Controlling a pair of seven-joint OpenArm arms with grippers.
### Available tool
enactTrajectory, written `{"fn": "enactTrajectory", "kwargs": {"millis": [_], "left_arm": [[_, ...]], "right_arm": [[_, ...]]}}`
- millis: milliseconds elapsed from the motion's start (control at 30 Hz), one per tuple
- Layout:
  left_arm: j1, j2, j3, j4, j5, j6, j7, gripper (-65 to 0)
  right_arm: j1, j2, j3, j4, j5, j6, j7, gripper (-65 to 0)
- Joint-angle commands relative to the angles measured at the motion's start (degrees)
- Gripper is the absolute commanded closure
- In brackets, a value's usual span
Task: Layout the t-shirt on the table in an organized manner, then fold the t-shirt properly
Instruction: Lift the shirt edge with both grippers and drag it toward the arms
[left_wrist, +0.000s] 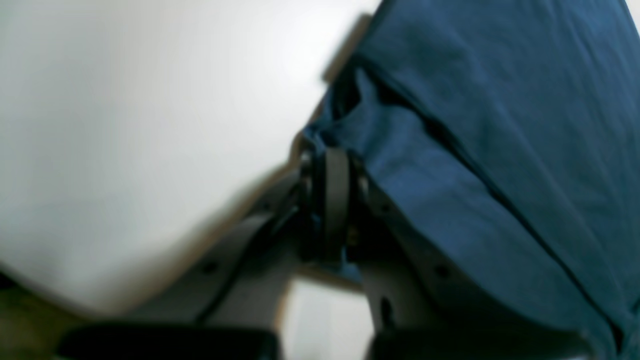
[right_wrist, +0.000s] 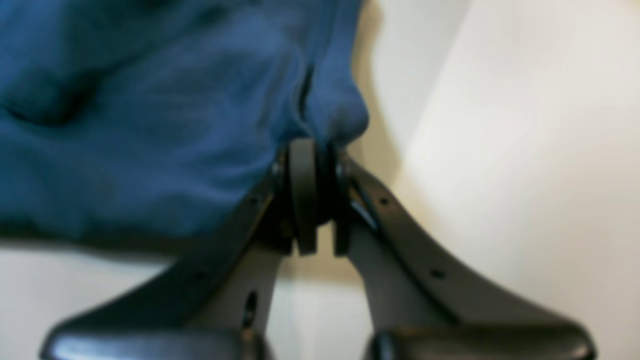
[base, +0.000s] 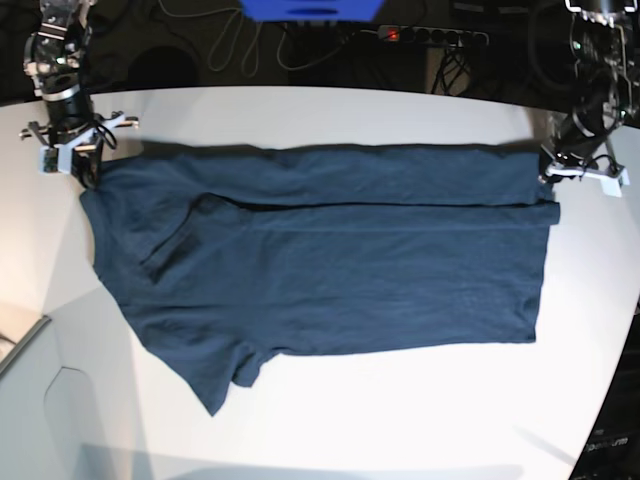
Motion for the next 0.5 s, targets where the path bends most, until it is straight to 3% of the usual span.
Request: {"fn": "enactTrajectory", "kwargs": {"millis": [0, 267, 467], "left_arm": [[0.7, -1.1, -2.1, 3.2, -0.3, -0.2, -1.2, 0.0], [1.0, -0.1, -10.3, 11.3, -0.5, -0.2, -1.1, 0.0], [-4.8, 0.1, -14.8, 10.7, -0.4, -0.2, 9.2, 0.0]], "right_arm": [[-0.9, 0.7, 0.4, 2.3, 0.6, 0.0, 1.7, 0.0], [-0.6, 0.5, 0.4, 10.2, 0.7, 0.0, 1.5, 0.0], [0.8, -1.1, 1.2, 10.6, 0.7, 0.0, 1.5, 0.0]]}}
